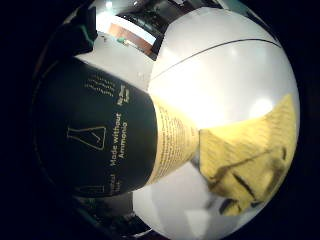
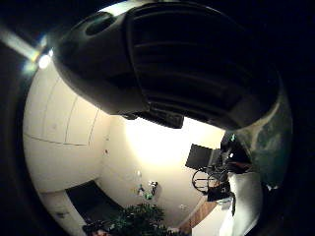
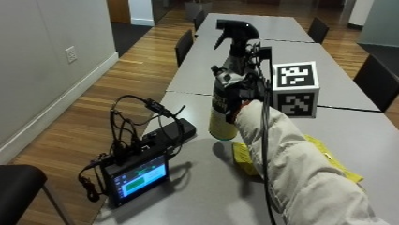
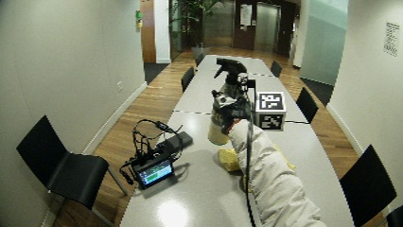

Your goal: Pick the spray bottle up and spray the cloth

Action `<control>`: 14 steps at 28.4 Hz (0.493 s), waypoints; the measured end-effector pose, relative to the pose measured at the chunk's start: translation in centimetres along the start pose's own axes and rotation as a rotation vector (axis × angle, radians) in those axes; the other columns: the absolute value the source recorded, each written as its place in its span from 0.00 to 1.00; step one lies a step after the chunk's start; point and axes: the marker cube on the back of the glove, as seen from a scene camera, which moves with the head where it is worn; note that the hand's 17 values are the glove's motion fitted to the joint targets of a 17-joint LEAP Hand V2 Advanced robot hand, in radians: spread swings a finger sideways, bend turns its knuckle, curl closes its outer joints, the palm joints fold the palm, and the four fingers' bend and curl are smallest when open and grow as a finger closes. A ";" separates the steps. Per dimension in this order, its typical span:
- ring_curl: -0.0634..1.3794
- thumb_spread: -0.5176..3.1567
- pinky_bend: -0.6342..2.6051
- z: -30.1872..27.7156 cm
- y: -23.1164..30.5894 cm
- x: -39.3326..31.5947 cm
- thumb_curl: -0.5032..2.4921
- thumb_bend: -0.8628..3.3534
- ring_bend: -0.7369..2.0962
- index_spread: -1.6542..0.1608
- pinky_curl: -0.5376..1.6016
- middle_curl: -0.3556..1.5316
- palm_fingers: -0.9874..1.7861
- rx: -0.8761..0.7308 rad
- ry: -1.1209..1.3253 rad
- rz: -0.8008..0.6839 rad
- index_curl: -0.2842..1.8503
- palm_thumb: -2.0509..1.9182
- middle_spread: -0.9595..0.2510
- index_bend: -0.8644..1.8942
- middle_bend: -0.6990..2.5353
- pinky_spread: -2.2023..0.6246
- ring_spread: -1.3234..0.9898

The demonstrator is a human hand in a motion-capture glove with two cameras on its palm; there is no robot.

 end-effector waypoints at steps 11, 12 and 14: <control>0.33 0.35 0.23 1.2 -0.3 3.2 0.39 0.20 0.35 0.77 0.40 0.45 0.60 -0.080 0.035 0.038 0.35 0.79 0.74 0.38 0.31 0.81 0.53; 0.32 0.35 0.21 1.3 -0.2 2.9 0.38 0.20 0.34 0.76 0.39 0.45 0.58 -0.110 0.041 0.039 0.35 0.79 0.74 0.39 0.31 0.81 0.53; 0.32 0.36 0.20 1.2 0.4 2.1 0.38 0.19 0.33 0.75 0.38 0.45 0.50 -0.186 0.033 0.040 0.35 0.78 0.73 0.38 0.31 0.82 0.53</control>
